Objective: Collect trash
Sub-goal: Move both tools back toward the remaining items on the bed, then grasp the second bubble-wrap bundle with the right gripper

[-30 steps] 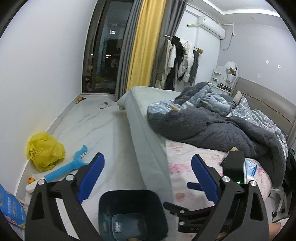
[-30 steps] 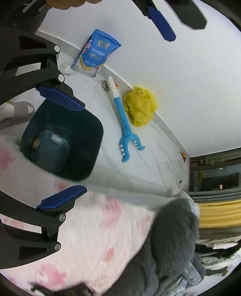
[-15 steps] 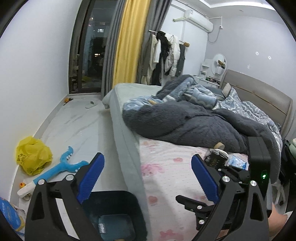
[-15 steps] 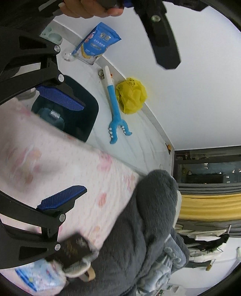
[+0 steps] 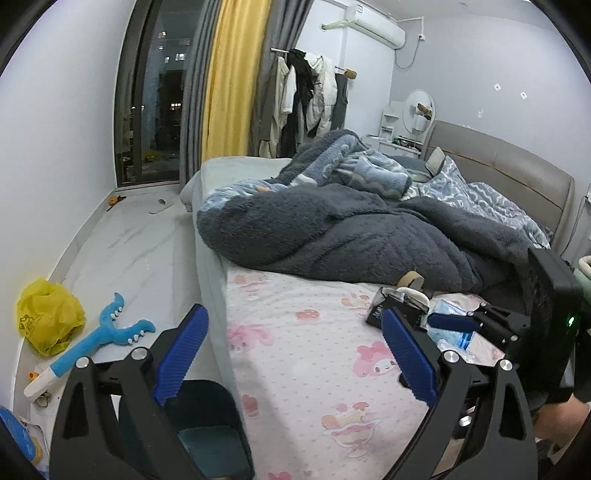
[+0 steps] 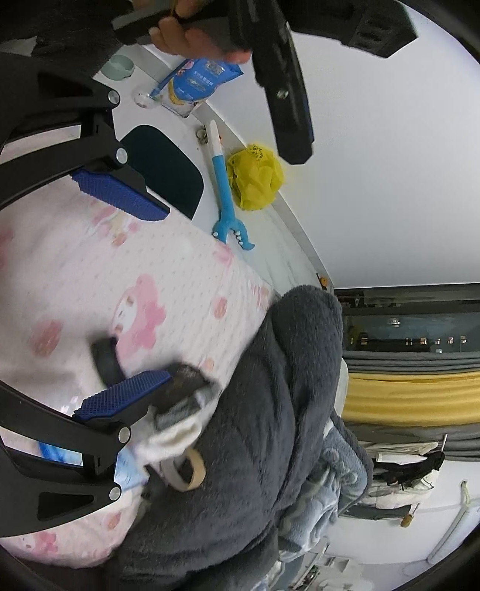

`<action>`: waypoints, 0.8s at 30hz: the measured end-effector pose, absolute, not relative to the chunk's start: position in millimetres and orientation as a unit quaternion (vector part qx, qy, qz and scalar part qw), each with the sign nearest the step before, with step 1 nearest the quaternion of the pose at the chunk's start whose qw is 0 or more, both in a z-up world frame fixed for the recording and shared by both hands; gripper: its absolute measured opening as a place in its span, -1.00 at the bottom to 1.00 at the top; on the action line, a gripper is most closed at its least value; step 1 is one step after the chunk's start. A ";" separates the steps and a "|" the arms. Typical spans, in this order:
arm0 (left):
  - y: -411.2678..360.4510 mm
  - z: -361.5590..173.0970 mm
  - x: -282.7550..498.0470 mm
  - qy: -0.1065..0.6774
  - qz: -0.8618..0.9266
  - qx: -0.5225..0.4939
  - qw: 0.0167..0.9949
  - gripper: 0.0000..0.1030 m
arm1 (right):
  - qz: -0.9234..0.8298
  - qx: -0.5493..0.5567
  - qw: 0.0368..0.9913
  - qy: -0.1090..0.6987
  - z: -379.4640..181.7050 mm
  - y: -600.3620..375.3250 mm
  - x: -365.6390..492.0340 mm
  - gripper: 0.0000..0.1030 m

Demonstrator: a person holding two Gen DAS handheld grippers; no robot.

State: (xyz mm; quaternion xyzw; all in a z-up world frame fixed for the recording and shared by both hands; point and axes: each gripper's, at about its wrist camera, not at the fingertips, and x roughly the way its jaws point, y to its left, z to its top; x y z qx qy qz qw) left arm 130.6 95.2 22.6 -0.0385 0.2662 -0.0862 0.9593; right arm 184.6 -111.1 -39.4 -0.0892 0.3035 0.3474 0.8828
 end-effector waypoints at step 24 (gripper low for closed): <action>42.6 -2.0 154.2 0.299 -0.140 -0.047 0.943 0.87 | 0.348 -0.070 0.873 0.335 -70.9 -177.2 185.3 0.14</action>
